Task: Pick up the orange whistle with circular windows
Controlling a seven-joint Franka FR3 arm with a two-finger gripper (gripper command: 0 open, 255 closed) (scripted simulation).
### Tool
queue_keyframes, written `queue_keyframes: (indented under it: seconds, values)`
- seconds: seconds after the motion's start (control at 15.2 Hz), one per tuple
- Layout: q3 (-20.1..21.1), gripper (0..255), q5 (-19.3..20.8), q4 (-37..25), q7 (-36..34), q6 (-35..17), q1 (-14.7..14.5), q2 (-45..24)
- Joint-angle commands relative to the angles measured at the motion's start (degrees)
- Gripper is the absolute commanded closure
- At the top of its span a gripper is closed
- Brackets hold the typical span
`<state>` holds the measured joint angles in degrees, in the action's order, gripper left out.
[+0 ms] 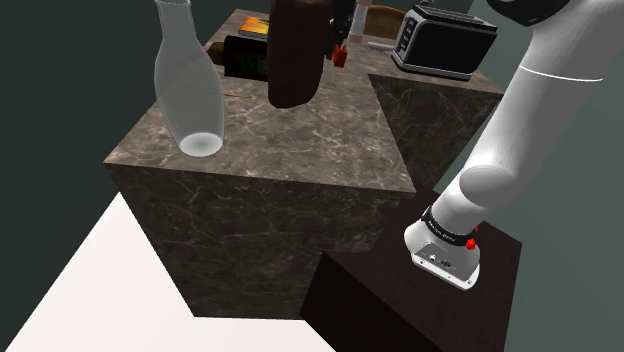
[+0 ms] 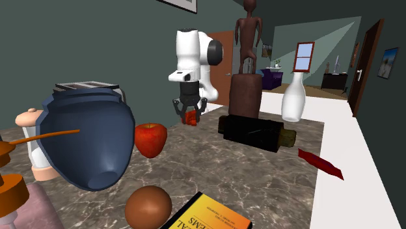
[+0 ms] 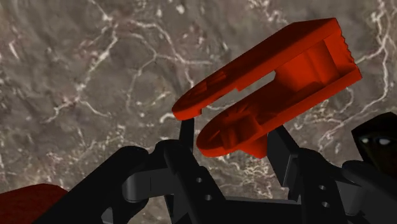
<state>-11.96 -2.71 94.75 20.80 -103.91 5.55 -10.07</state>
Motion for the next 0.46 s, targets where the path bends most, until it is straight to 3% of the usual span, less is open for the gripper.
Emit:
queue_keyframes:
  seconds: [0.0, 0.4]
  values:
    - [0.0, 255, 0.0, -1.5, 0.0, 1.5, 0.0, 0.0]
    - [-0.1, 255, 0.0, -4.7, -0.1, 4.7, 0.1, 0.0]
